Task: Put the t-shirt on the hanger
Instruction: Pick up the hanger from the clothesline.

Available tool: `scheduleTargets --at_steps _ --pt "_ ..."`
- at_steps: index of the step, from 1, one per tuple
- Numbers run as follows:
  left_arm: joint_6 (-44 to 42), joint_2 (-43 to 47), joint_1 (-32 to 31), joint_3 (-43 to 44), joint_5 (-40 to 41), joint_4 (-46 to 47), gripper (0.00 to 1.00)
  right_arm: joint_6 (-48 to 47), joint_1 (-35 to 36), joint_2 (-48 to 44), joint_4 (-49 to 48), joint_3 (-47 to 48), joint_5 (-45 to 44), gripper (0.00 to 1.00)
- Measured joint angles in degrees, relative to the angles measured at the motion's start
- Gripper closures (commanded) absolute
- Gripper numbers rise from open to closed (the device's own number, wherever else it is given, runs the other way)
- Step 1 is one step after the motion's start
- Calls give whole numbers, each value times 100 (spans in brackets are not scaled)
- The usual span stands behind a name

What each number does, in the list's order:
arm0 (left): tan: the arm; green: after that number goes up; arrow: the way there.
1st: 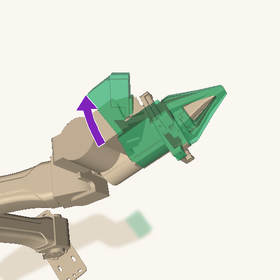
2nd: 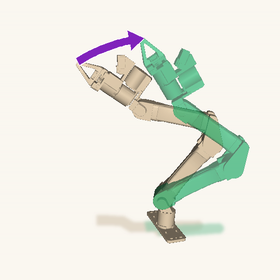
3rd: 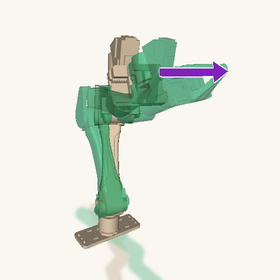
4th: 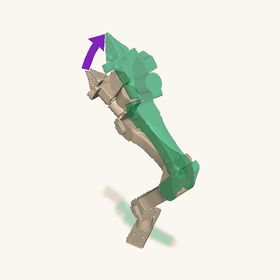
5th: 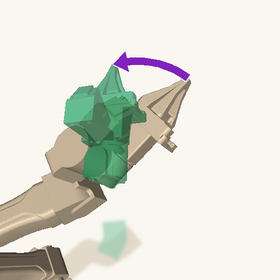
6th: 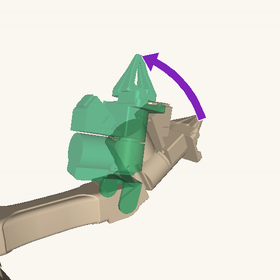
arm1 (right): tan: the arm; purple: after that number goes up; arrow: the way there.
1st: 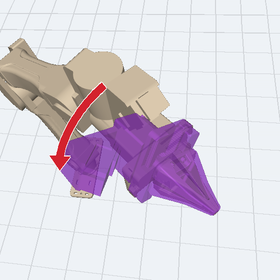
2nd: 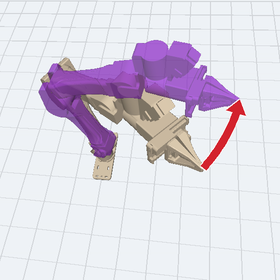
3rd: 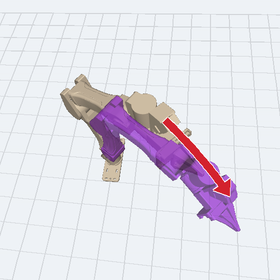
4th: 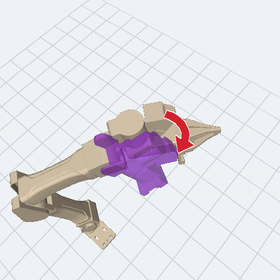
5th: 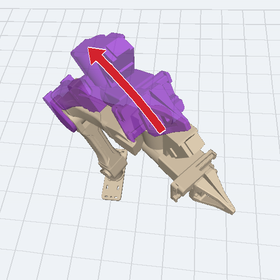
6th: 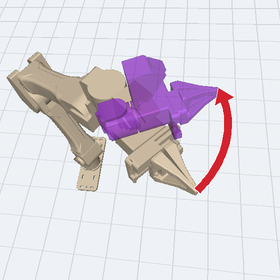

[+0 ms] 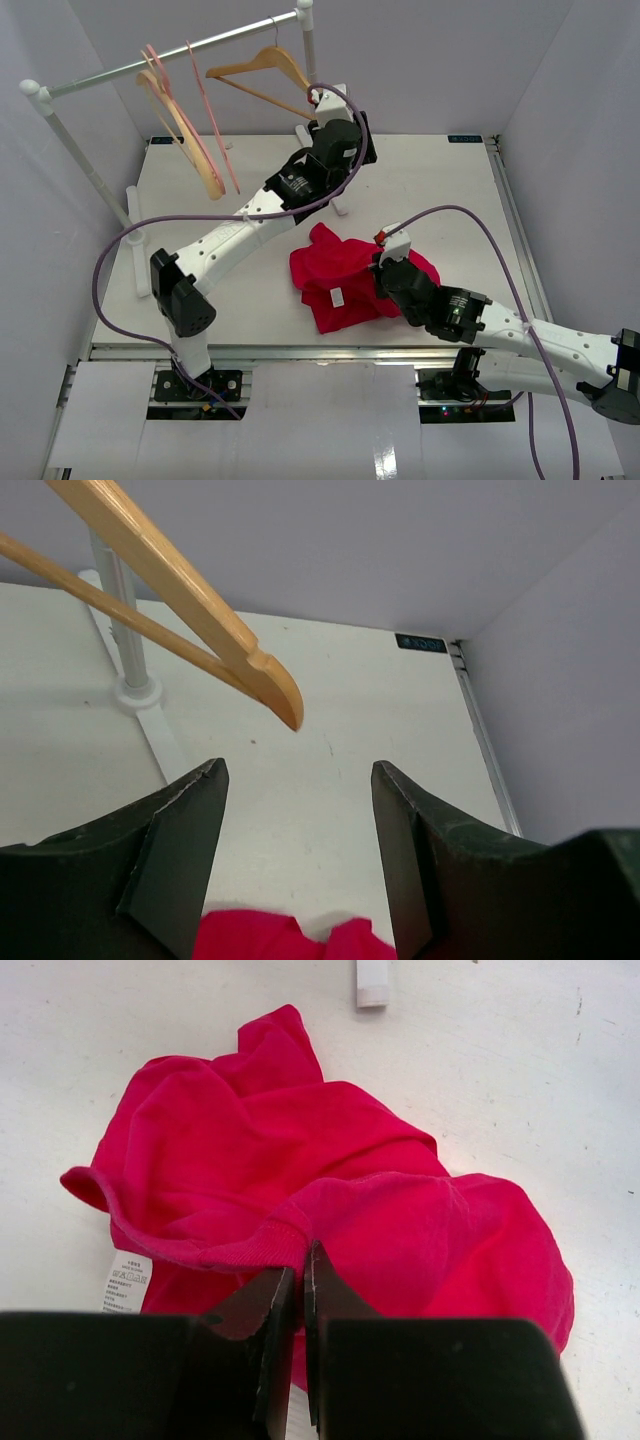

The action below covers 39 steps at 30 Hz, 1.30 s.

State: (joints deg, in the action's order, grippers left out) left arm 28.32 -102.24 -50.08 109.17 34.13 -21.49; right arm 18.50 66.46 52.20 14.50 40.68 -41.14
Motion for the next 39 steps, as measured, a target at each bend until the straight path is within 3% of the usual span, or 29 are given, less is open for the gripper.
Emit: scheduleTargets --at_steps 6,14,24,31,39 --pt "-153 -675 256 495 641 88 30 -77 0 -184 -65 -141 105 92" --pt "-885 -748 364 197 1138 1410 27 -122 0 -334 -113 -222 163 92" --pt "-1038 -808 597 34 1159 1957 26 -199 0 -346 -144 -224 312 92" --pt "-974 -962 858 74 1131 2017 34 -251 0 -396 -159 -267 332 92" --pt "-994 -878 909 -187 1147 1979 35 -251 0 -436 -161 -287 357 92"
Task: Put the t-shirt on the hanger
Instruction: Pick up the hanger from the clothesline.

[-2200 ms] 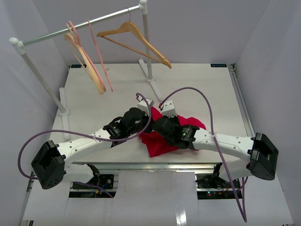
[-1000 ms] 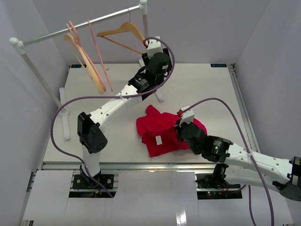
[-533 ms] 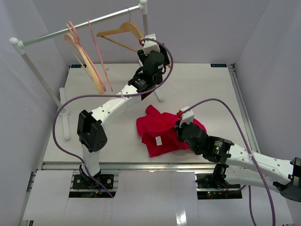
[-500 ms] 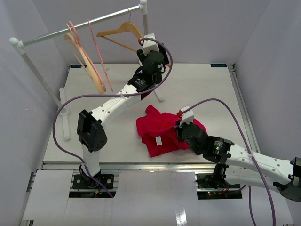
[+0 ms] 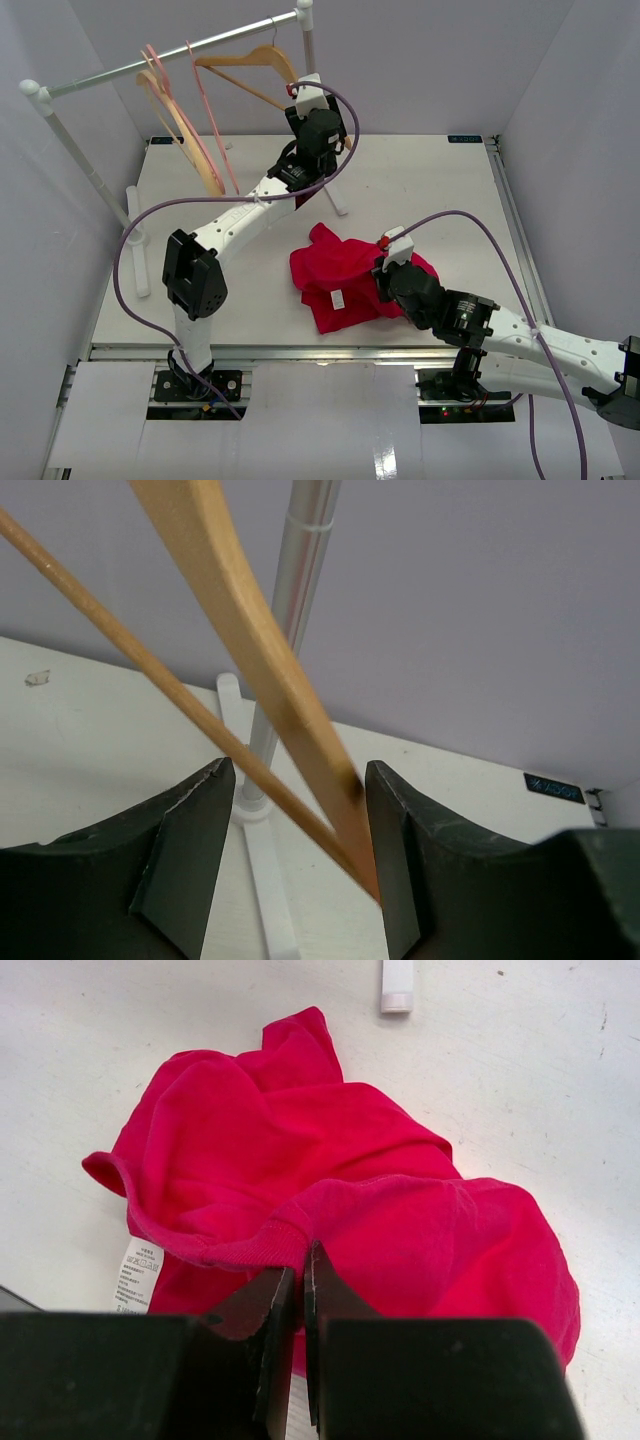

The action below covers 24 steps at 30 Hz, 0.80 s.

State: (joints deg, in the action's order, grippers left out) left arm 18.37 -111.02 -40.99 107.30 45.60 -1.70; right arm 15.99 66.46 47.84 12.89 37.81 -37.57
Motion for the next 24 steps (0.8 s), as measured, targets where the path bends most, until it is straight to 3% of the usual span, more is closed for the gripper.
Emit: scheduleTargets --at_steps 16,24 --pt "-499 690 -4 -390 268 -140 25 0 0 -21 -66 -12 51 92" --pt "-980 880 35 -386 265 -92 25 0 0 21 -67 -12 47 92"
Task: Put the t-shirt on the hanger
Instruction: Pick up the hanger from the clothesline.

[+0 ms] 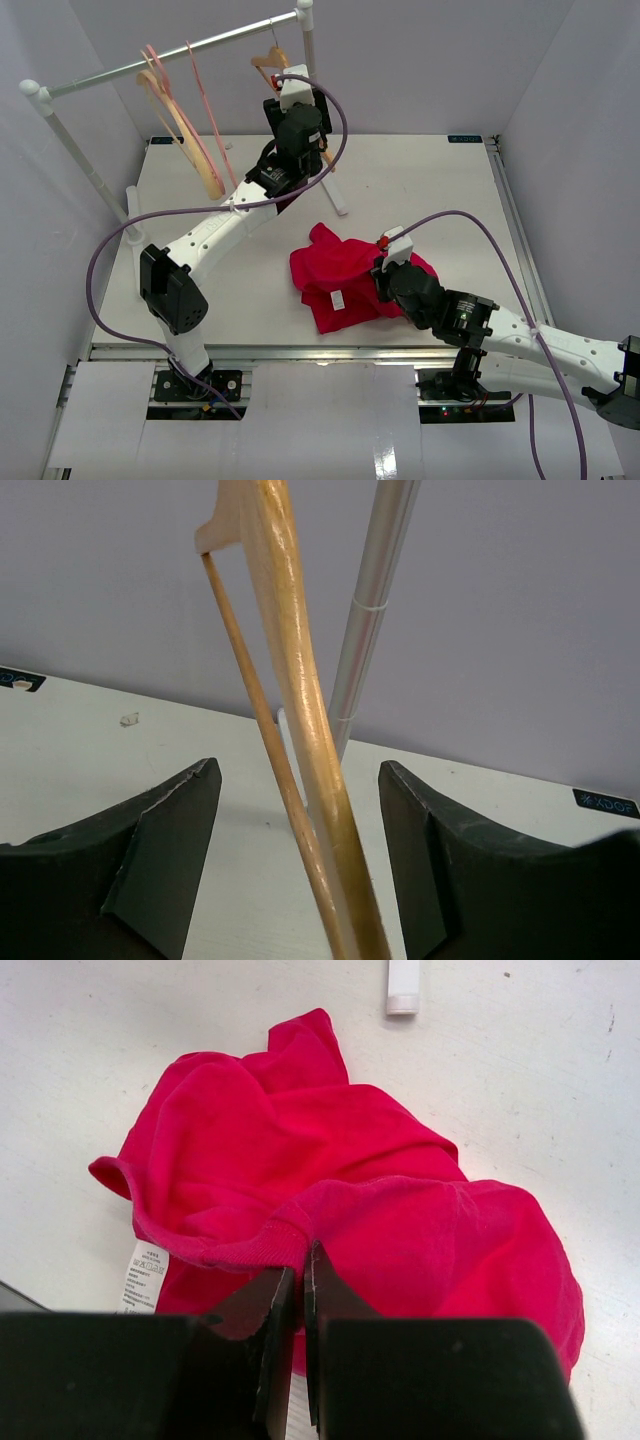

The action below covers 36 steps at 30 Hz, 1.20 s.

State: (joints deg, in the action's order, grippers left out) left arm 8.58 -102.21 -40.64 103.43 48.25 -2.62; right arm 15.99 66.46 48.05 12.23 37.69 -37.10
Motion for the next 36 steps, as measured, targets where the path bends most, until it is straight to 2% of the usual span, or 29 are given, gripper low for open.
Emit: scheduleTargets --at_steps 4,14,23,32,36 --pt "-99 -2 97 4 -122 -66 27 0 0 4 -1 0 1 92" --pt "-298 -4 510 30 -591 -176 47 0 0 4 0 0 -2 92" --pt "-647 -141 642 319 -767 -250 57 0 0 4 0 0 -2 92" --pt "-937 -277 649 557 -823 -277 53 0 0 -4 1 0 2 92" --pt "-930 -356 686 626 -843 -331 56 0 0 -38 4 0 2 92"
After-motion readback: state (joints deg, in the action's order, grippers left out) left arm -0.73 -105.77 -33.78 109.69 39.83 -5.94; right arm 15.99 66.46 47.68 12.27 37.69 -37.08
